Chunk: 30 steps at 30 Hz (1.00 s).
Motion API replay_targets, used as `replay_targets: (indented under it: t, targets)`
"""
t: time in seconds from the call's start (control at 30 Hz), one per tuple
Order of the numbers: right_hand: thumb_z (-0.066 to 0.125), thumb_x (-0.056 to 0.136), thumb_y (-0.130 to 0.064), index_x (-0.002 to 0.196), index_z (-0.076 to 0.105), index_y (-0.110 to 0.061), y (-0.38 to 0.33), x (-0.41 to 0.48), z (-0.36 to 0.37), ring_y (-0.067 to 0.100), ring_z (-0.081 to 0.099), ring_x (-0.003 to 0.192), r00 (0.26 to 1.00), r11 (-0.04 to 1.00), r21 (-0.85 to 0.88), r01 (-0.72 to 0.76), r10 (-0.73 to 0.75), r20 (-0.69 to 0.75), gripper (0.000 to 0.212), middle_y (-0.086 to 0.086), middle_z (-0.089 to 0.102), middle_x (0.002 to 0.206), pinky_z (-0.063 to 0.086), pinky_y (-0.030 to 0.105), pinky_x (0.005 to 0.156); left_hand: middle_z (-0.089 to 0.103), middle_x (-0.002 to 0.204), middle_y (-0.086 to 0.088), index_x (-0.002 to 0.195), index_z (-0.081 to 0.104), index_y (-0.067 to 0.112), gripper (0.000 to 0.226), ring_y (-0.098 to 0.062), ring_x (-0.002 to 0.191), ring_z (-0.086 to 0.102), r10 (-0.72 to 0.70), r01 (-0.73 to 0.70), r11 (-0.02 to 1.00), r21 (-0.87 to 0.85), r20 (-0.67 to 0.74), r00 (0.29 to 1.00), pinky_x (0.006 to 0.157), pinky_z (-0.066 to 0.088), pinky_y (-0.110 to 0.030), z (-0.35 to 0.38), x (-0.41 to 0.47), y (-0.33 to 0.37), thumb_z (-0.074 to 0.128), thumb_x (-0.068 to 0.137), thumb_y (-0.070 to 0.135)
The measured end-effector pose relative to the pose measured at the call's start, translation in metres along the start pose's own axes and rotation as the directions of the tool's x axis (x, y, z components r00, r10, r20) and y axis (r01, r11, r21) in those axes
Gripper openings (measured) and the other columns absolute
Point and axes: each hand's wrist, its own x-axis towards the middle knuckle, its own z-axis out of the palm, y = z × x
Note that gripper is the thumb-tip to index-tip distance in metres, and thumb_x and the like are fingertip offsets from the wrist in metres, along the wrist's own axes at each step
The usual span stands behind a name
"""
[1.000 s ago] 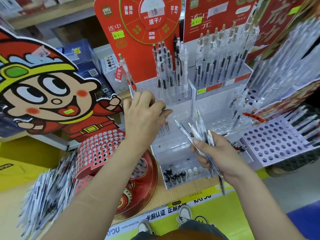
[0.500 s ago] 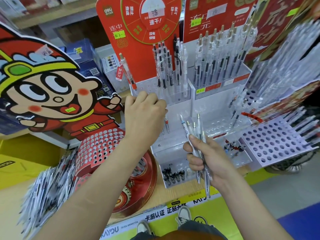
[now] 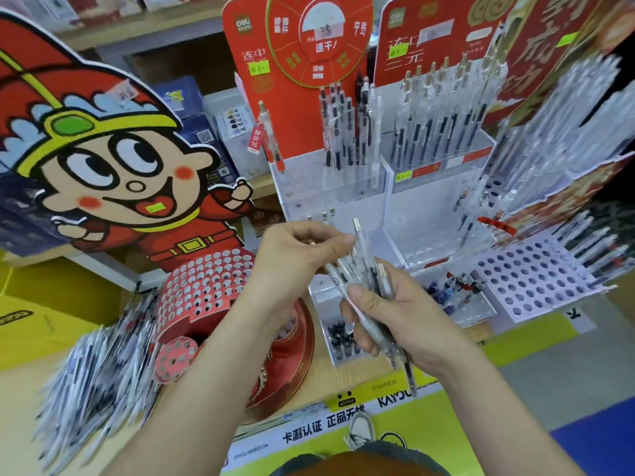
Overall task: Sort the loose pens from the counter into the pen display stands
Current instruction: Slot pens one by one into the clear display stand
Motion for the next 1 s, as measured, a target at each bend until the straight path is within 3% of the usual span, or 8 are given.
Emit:
replay_targets:
  t: [0.17,0.27,0.37,0.57,0.67,0.77,0.83,1.0]
  targets:
    - [0.063,0.086,-0.024,0.087,0.062,-0.03,0.001,-0.011,0.014,0.014,0.036,0.041,0.997,0.999,-0.03,-0.012,0.014,0.078,0.006,0.008,0.053,0.069,0.029,0.02,0.041,0.068,0.065,-0.004,0.081,0.071,0.008,0.019,-0.014,0.057,0.058,0.132,-0.14,0.99,-0.03,-0.188,0.973,0.054,0.048,-0.021,-0.026,-0.014,0.002,0.081,0.07,0.02]
    - [0.061,0.086,-0.025,0.073,0.063,-0.038,0.003,-0.017,0.025,0.014,0.03,0.044,0.996,0.996,-0.085,-0.04,0.047,0.077,0.019,0.005,0.049,0.067,0.021,0.022,0.044,0.061,0.057,0.0,0.075,0.07,0.015,0.017,-0.014,0.054,0.053,0.135,-0.162,0.983,-0.087,-0.253,0.958,0.05,0.047,-0.024,-0.048,-0.022,0.001,0.077,0.067,0.029]
    - [0.06,0.09,-0.028,0.067,0.061,-0.037,0.008,-0.023,0.039,0.012,0.027,0.043,0.993,0.991,-0.108,-0.083,0.091,0.072,0.025,0.003,0.042,0.06,0.016,0.024,0.045,0.059,0.056,0.002,0.068,0.074,0.022,0.006,-0.011,0.053,0.052,0.07,-0.097,0.98,-0.175,-0.154,0.986,0.051,0.045,-0.02,-0.07,-0.036,-0.001,0.073,0.068,0.028]
    - [0.056,0.09,-0.039,0.066,0.06,-0.032,0.025,-0.039,0.066,0.009,0.027,0.036,0.966,0.988,-0.047,-0.147,0.153,0.21,0.025,-0.002,0.037,0.051,0.021,0.015,0.04,0.073,0.086,-0.007,0.092,0.074,0.015,0.014,-0.02,0.078,0.066,0.077,-0.035,0.93,-0.366,0.103,0.992,0.064,0.054,-0.022,-0.11,-0.071,-0.011,0.069,0.08,0.01]
    - [0.065,0.087,-0.05,0.078,0.065,-0.025,0.033,-0.046,0.075,0.008,0.028,0.035,0.936,0.983,-0.003,-0.183,0.175,0.304,0.027,-0.004,0.038,0.05,0.022,0.014,0.039,0.073,0.083,-0.008,0.092,0.065,0.009,0.013,-0.018,0.071,0.066,0.1,-0.078,0.926,-0.369,0.041,0.994,0.059,0.052,-0.021,-0.113,-0.084,-0.014,0.07,0.08,0.011]
    - [0.074,0.075,-0.057,0.106,0.05,0.002,0.04,-0.051,0.074,0.008,0.029,0.036,0.927,0.968,-0.012,-0.25,0.243,0.287,0.071,-0.001,0.039,0.053,0.023,0.014,0.038,0.069,0.075,-0.005,0.091,0.066,0.01,0.019,-0.016,0.067,0.063,0.137,-0.157,0.937,-0.312,-0.087,0.987,0.062,0.053,-0.024,-0.112,-0.092,-0.012,0.071,0.073,0.015]
    - [0.077,0.071,-0.058,0.109,0.04,0.008,0.043,-0.057,0.067,0.008,0.029,0.036,0.934,0.964,-0.031,-0.264,0.263,0.242,0.085,0.0,0.039,0.053,0.021,0.015,0.038,0.069,0.074,-0.002,0.091,0.07,0.013,0.021,-0.014,0.068,0.063,0.176,-0.216,0.951,-0.223,-0.186,0.967,0.064,0.053,-0.023,-0.114,-0.094,-0.009,0.072,0.072,0.021]
    - [0.092,0.059,-0.042,0.093,0.059,-0.005,0.035,-0.063,0.041,0.005,0.03,0.035,0.973,0.936,0.264,-0.231,0.217,0.079,0.06,0.0,0.034,0.056,0.022,0.013,0.034,0.07,0.075,0.003,0.087,0.071,0.018,0.012,-0.013,0.07,0.065,0.301,-0.342,0.937,-0.069,-0.337,0.892,0.066,0.053,-0.022,-0.115,-0.09,0.005,0.072,0.078,0.027]
